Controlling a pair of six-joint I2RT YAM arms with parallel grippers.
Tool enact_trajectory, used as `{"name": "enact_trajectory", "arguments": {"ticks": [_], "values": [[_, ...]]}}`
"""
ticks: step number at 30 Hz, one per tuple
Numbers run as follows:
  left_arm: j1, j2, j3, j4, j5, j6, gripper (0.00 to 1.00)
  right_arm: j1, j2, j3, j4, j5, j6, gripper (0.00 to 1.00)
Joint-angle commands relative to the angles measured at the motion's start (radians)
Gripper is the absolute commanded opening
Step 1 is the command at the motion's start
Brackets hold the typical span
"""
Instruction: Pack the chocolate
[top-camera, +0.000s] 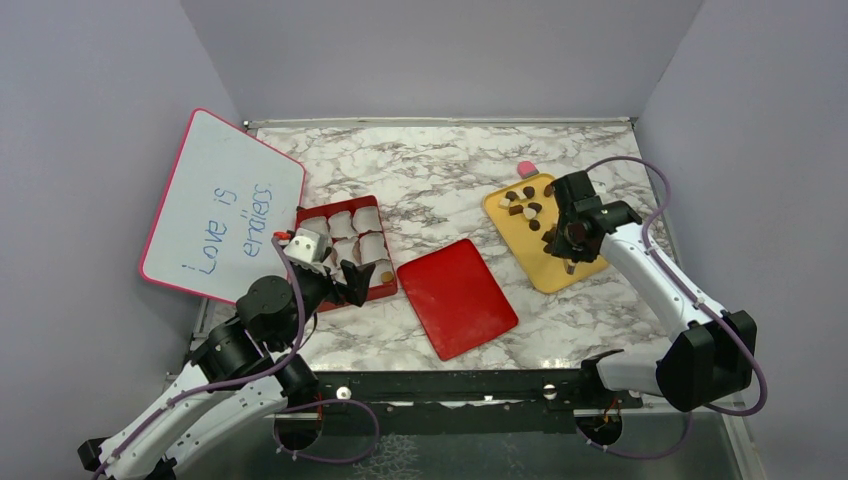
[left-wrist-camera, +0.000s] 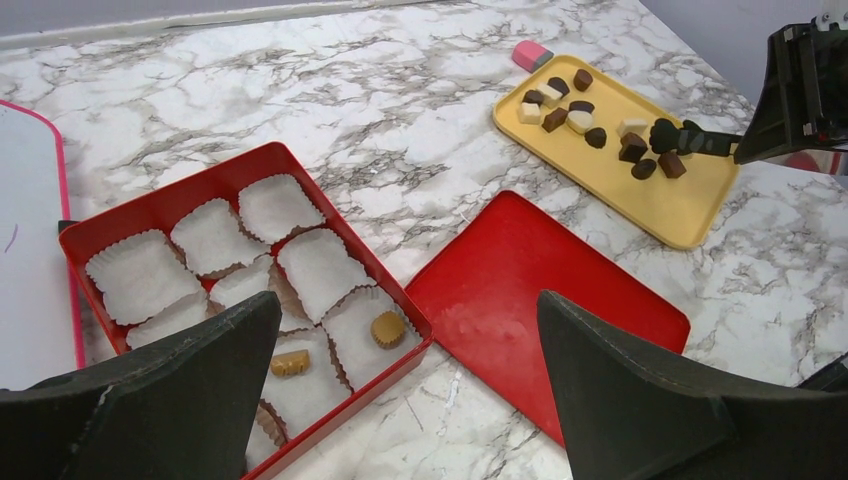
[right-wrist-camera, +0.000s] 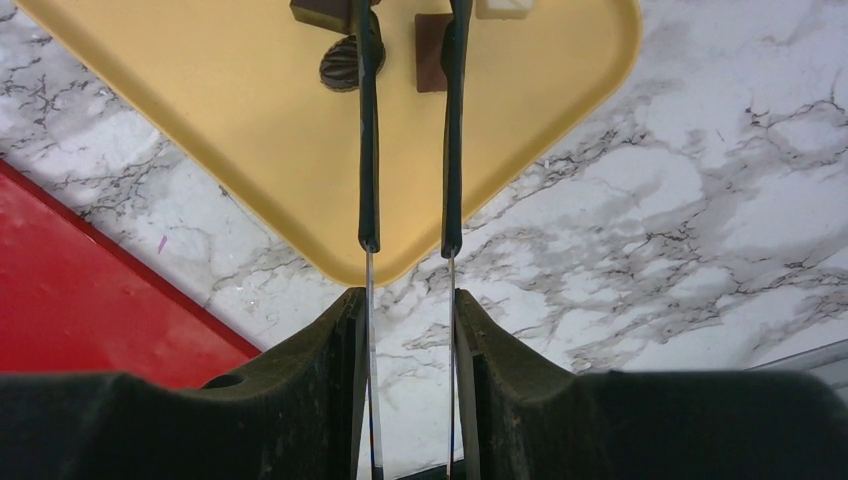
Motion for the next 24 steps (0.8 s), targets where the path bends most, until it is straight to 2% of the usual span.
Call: {"name": "enact_trajectory", "arguments": {"ticks": [1, 24], "values": [[0.006, -0.012, 0.001, 0.006, -0.026, -0.004, 0.99, -0.006, 0.004, 0.016, -0.060, 0.004, 0.023, 0.39], [0.005, -0.014, -0.003, 0.009, -0.013, 0.009, 0.99, -0.048, 0.018, -0.007, -0.032, -0.069, 0.006, 0.38]]}}
